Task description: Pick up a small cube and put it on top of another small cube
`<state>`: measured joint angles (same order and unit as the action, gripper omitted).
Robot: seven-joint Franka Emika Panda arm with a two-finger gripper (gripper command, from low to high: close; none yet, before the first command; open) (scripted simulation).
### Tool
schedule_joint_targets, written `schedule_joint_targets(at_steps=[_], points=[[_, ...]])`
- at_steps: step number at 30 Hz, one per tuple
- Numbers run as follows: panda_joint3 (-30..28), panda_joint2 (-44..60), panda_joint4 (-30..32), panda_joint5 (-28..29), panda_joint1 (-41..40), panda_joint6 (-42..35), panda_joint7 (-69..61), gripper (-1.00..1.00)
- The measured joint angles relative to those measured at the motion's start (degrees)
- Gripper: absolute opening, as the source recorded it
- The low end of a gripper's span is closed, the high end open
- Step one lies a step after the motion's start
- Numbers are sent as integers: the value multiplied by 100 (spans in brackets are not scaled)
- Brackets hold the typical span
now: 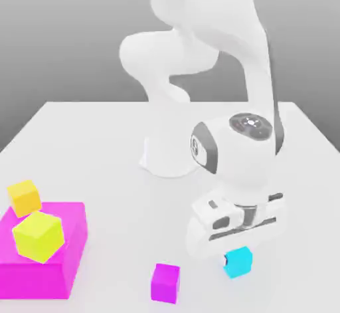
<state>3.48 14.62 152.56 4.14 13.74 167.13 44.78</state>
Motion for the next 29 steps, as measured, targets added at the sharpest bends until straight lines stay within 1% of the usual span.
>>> schedule_joint_targets(at_steps=[3, 5, 8, 12, 16, 20, 22, 25, 26, 29], points=[[68, -594, 108, -176, -77, -484, -133, -100], [-153, -874, 71, -235, -325, -788, -219, -100], [-564, -1226, -41, -227, -1088, -1233, -296, -100], [-956, -1666, -206, -156, -2091, -1820, -362, -100], [-1439, -2089, -371, -73, -2834, -2403, -421, -100], [-2053, -2500, -535, 51, -3525, -2979, -451, -100], [-2234, -2407, -521, 1, -3687, -2881, -518, -100], [-2298, -1909, -382, -208, -3725, -2268, -686, -100], [-2306, -1791, -348, -254, -3725, -2120, -722, 100], [-2306, -1791, -348, -254, -3725, -2120, -722, 100]])
